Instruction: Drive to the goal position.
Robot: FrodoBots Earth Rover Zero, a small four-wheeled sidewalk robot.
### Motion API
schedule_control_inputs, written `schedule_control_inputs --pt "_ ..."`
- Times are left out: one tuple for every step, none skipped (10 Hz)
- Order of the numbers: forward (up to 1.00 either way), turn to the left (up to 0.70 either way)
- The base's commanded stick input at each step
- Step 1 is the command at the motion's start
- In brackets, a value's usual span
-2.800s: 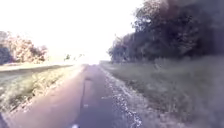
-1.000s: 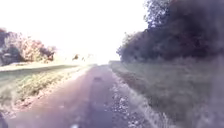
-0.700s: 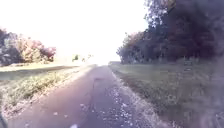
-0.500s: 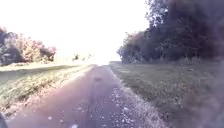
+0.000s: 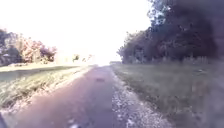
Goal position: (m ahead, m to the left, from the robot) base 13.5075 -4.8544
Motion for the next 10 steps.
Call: schedule_control_inputs --pt "0.7 0.06" --pt "0.7 0.09" --pt "0.7 0.12" --pt "0.7 0.12" --pt "0.7 0.12" --pt "0.7 0.12" --pt "0.7 0.12" --pt "0.7 0.12" --pt "0.7 0.12" --pt "0.7 0.12"
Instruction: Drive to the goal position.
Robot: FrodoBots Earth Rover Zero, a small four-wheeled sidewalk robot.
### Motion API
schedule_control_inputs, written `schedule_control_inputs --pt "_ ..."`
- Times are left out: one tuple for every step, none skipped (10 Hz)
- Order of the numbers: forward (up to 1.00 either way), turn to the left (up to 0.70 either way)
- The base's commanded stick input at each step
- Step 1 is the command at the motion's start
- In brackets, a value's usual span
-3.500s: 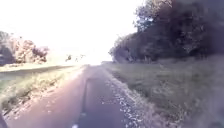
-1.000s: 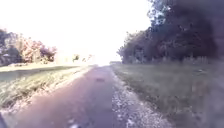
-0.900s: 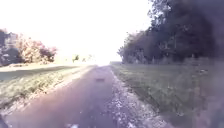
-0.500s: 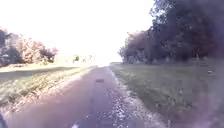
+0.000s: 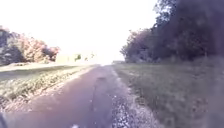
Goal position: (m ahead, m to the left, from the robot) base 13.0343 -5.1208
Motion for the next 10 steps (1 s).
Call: schedule_control_inputs --pt "0.7 0.12" --pt "0.7 0.12" --pt "0.7 0.12" --pt "0.7 0.12" --pt "0.7 0.12" --pt "0.7 0.12" --pt "0.7 0.12" --pt "0.7 0.12" --pt "0.7 0.12" --pt "0.7 0.12"
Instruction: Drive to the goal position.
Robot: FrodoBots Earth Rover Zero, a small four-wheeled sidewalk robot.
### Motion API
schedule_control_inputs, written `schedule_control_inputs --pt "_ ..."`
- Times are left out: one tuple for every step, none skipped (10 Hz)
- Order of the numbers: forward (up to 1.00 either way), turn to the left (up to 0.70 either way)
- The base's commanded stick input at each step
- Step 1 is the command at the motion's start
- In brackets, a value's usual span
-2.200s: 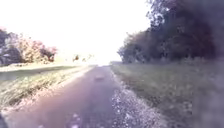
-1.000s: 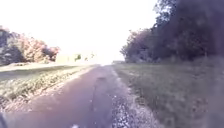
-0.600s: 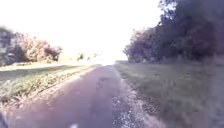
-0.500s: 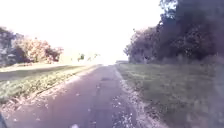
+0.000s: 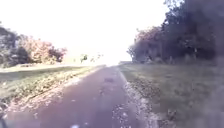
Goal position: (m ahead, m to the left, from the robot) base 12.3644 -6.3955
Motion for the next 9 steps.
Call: schedule_control_inputs --pt "0.7 0.12" --pt "0.7 0.12" --pt "0.7 0.12" --pt "0.7 0.12" --pt "0.7 0.12" --pt "0.7 0.12" --pt "0.7 0.12" --pt "0.7 0.12" --pt "0.7 0.12"
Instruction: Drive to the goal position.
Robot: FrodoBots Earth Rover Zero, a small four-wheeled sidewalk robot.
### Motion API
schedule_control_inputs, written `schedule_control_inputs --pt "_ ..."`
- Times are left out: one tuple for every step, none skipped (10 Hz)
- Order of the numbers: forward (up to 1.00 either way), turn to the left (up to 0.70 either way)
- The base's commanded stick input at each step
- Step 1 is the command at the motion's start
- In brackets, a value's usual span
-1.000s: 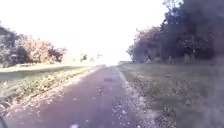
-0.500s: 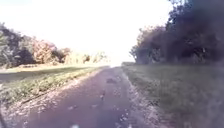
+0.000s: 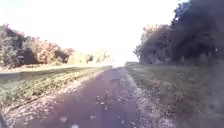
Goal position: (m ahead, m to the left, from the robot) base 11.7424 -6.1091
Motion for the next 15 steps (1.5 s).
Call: schedule_control_inputs --pt "0.7 0.12" --pt "0.7 0.12" --pt "0.7 0.09" --pt "0.7 0.04" --pt "0.7 0.02" --pt "0.7 0.01" --pt "0.7 0.0" --pt "0.7 0.0" --pt "0.7 0.0" --pt "0.7 0.0" --pt "0.7 0.0" --pt "0.7 0.0" --pt "0.7 0.0" --pt "0.7 0.0" --pt "0.7 0.0"
